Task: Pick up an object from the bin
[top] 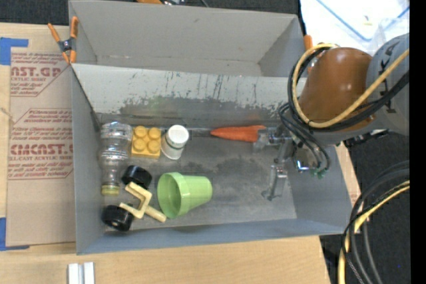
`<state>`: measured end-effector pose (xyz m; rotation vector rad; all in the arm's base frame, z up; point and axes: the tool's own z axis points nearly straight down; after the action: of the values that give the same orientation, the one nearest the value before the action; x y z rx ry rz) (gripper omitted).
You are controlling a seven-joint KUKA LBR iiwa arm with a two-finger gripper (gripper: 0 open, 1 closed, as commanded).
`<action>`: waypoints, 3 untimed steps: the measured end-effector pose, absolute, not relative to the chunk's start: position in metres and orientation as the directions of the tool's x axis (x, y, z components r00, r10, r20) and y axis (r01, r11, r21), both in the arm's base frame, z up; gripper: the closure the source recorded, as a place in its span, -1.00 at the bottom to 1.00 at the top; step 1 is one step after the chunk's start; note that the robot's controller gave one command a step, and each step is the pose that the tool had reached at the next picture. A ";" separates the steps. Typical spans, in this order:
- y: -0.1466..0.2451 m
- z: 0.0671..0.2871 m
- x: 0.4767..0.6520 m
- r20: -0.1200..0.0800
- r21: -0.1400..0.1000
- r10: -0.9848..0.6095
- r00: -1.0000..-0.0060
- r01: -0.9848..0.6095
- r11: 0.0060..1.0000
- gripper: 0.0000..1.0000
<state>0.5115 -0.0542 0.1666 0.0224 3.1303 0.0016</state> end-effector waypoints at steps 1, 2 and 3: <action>-0.007 0.124 0.556 -0.018 0.007 0.303 -0.953 0.303 0.953 -1.00; -0.014 0.118 0.519 -0.016 0.000 -0.048 -0.999 -0.048 0.999 -1.00; -0.032 0.219 0.532 -0.025 0.011 0.330 -0.944 0.330 0.944 -1.00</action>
Offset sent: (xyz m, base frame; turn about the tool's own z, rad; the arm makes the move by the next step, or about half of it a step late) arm 0.0052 0.0390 -0.0488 -0.0616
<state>0.5324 -0.0323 0.2191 0.5211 3.0711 0.0110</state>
